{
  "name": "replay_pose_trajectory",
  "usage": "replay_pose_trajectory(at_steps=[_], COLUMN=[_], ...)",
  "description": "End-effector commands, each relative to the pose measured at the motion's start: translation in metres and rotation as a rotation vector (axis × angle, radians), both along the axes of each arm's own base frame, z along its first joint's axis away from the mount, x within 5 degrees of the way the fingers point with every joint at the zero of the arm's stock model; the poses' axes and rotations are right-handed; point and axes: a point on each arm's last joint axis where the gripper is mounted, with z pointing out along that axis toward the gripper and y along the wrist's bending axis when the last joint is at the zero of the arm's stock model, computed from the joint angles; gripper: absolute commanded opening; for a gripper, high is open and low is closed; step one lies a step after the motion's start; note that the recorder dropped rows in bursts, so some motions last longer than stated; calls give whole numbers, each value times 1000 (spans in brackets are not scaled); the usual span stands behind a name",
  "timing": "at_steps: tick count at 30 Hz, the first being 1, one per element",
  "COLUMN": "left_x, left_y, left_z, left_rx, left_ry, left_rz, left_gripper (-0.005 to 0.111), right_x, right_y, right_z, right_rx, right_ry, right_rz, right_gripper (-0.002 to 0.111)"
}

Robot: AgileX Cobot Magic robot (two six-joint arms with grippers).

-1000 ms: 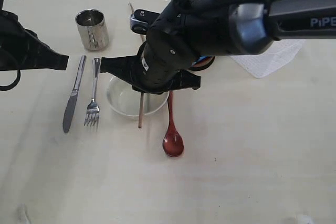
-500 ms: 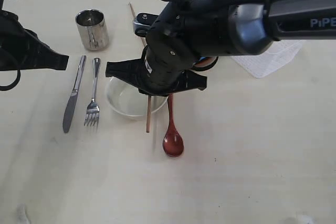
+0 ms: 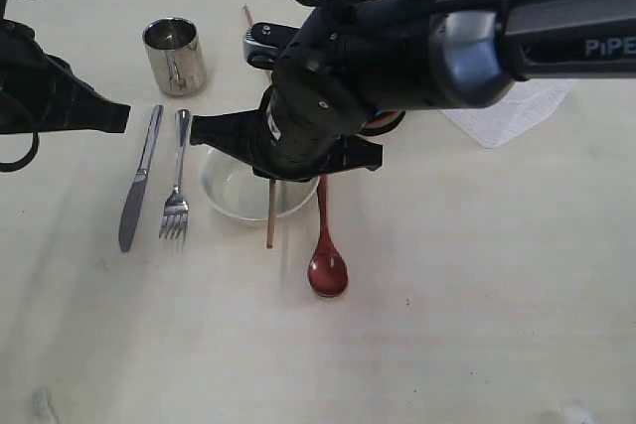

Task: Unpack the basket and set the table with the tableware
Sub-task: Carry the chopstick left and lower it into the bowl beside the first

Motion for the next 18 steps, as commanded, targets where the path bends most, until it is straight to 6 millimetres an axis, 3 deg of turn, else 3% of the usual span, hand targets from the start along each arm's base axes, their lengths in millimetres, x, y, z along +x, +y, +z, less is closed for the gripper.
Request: replay_pose_trajectory(at_steps=[1, 12, 14, 18], left_x=[-1, -1, -1, -1], left_y=[1, 1, 1, 1], left_z=[0, 0, 0, 0], left_rx=[2, 2, 2, 2], left_ry=[-4, -4, -4, -4], left_rz=[0, 0, 0, 0], left_gripper=[0, 0, 0, 0], right_x=[-2, -3, -3, -3], right_y=[2, 3, 3, 3], right_z=[1, 1, 1, 1], right_rx=[2, 1, 1, 7], right_ry=[-3, -4, -4, 0], right_rz=[10, 14, 14, 2], right_gripper=[0, 2, 12, 42])
